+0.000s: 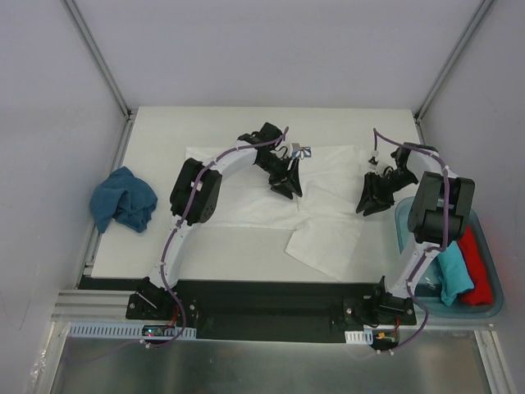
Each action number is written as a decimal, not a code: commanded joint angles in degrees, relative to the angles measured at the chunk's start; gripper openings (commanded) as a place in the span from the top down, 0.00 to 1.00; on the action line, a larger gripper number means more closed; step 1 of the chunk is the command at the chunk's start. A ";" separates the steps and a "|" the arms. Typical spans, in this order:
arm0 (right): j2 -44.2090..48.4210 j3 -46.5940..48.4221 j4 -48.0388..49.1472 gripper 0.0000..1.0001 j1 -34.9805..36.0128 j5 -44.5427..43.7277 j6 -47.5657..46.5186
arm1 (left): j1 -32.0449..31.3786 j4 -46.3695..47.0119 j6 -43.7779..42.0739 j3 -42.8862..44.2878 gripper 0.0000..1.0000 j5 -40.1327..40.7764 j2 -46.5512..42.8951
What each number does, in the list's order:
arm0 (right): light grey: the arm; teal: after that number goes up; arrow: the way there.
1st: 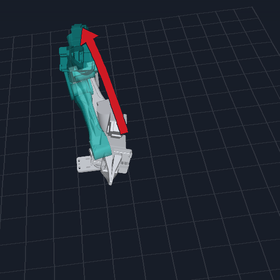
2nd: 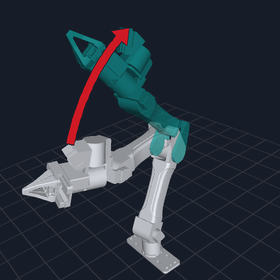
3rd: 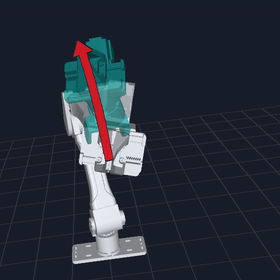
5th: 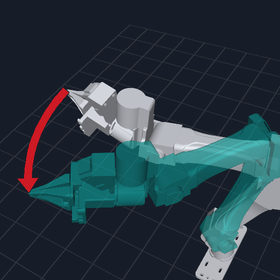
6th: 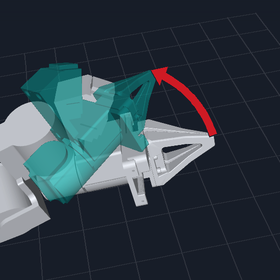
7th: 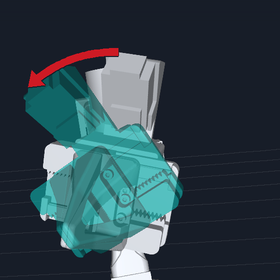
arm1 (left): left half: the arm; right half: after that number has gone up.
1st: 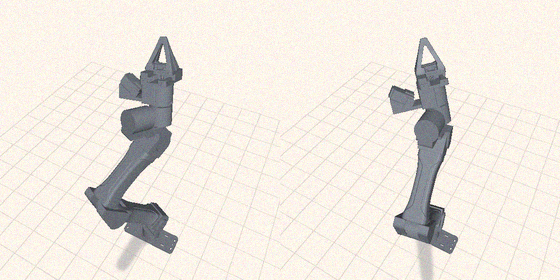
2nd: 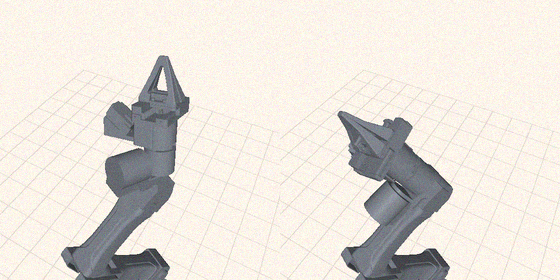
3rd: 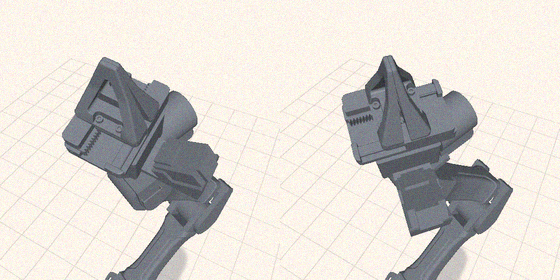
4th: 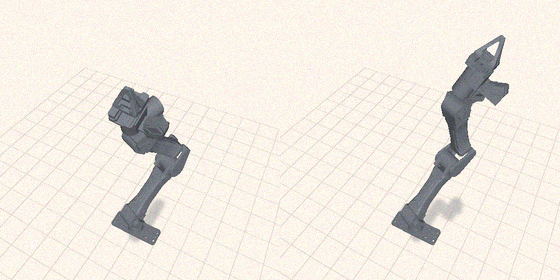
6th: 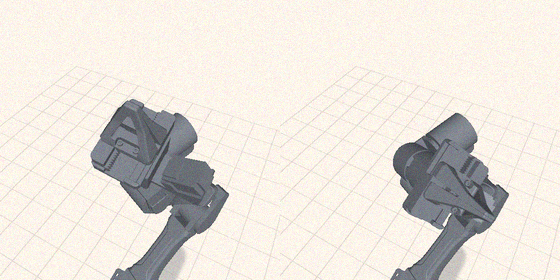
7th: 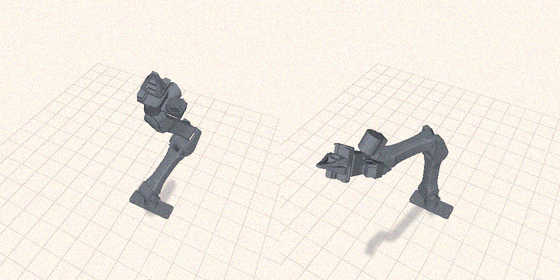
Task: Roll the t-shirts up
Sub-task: Fold the T-shirt at the center of the board.
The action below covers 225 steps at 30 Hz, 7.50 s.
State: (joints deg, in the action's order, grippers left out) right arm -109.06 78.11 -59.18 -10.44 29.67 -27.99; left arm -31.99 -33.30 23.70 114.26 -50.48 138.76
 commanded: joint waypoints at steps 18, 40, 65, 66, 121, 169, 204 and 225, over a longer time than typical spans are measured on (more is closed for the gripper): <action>-7.49 7.24 1.44 0.97 0.24 13.82 4.96 | -2.82 2.54 2.49 -2.90 0.51 -0.15 0.11; -6.61 0.73 5.57 0.99 -0.29 25.44 14.28 | -5.28 4.21 4.51 -4.83 0.73 -1.11 1.25; 0.42 -5.24 -1.38 0.99 -0.73 21.57 8.92 | -1.59 4.47 1.52 -12.57 1.00 -8.50 -8.06; 0.51 -5.59 -1.55 0.99 -0.73 21.40 8.92 | -1.50 4.47 1.52 -12.65 1.00 -8.58 -8.15; -28.58 52.06 3.27 0.83 8.32 -15.59 -8.31 | 24.69 -14.69 -41.63 7.38 0.75 36.23 -2.54; 41.07 -12.68 2.06 0.32 23.88 -8.58 -52.14 | 24.78 -11.44 -44.35 -26.76 0.29 24.64 -51.55; 27.93 -37.14 14.09 0.63 24.85 -11.82 -88.64 | 35.24 -12.76 -43.92 -40.16 0.27 24.90 -47.00; 33.55 -32.48 16.20 0.99 26.26 -14.38 -46.80 | 35.94 -10.12 -32.23 -38.67 0.51 30.08 -33.48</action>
State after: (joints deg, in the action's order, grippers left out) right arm -76.88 44.14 -41.98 15.42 15.31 -82.21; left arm 3.14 -43.13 -9.37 72.16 -22.81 102.15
